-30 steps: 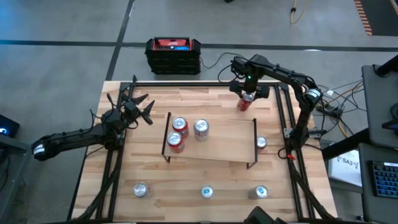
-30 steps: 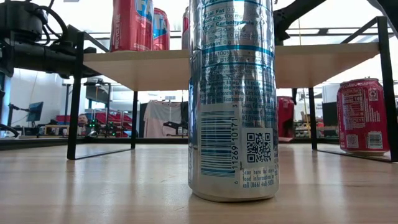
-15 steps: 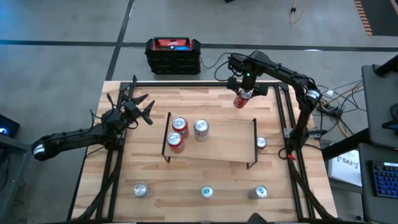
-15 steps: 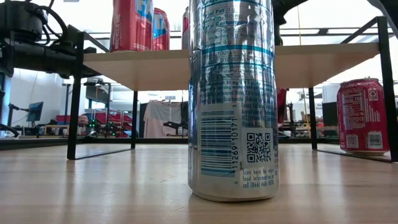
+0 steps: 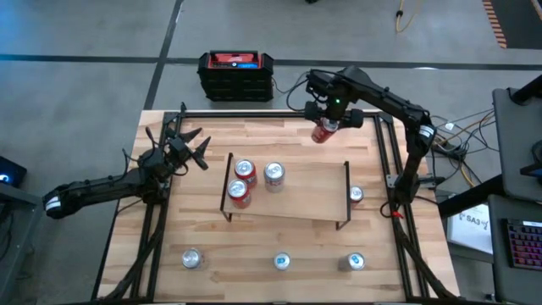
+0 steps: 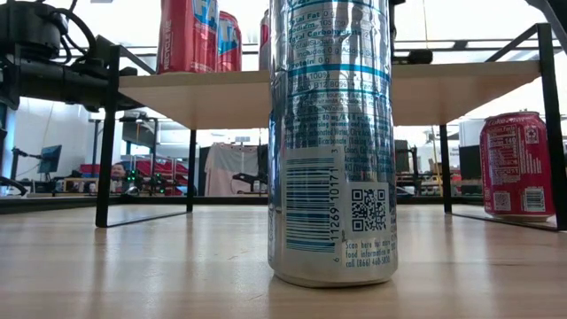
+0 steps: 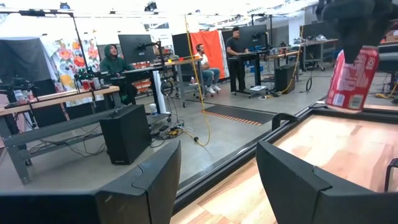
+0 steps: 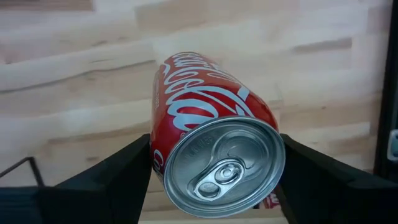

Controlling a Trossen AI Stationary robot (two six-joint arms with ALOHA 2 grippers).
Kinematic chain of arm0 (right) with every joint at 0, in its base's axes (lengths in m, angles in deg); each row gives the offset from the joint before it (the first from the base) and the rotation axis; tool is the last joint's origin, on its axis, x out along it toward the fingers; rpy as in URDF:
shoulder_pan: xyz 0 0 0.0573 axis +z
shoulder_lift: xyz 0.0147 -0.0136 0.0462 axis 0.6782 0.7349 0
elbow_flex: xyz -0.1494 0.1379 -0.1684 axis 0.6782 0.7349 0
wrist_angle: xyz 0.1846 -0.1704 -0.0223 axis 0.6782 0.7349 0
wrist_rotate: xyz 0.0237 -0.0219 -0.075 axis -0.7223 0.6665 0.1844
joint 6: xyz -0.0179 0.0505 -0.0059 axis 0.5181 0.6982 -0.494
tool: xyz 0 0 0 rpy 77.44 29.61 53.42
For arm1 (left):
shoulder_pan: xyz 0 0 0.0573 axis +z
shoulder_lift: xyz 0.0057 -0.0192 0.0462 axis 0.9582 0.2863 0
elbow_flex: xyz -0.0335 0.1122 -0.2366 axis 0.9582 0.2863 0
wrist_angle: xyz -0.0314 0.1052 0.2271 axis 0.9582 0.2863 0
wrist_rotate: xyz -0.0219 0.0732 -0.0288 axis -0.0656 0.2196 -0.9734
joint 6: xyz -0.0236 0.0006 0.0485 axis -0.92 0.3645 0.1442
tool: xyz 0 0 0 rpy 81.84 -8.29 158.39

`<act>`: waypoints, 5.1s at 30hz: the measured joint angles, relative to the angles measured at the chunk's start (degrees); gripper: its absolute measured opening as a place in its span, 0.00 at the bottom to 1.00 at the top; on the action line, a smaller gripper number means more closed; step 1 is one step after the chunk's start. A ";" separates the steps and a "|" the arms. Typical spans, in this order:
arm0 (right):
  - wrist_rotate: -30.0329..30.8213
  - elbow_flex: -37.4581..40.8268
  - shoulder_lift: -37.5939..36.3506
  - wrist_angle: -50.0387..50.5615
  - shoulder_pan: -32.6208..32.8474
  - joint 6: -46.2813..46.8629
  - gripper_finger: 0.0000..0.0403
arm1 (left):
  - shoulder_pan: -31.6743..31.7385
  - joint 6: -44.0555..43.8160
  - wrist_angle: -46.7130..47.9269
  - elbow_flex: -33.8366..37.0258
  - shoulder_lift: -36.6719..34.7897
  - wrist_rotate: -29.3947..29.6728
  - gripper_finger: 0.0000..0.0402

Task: Place canned beverage on shelf
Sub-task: Put the top red soda can on the shelf

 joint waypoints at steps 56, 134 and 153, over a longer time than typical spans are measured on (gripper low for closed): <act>-1.70 19.76 -0.02 -7.09 0.97 -1.94 0.72 | 0.00 0.00 -0.01 -0.01 -0.01 0.00 0.49; -5.24 25.46 -1.27 -18.31 0.97 34.74 0.99 | 0.00 0.00 -0.02 0.00 -0.01 0.00 0.49; -3.25 25.46 -3.99 -17.00 1.17 -15.68 0.99 | 0.00 0.00 0.00 0.01 -0.01 0.00 0.49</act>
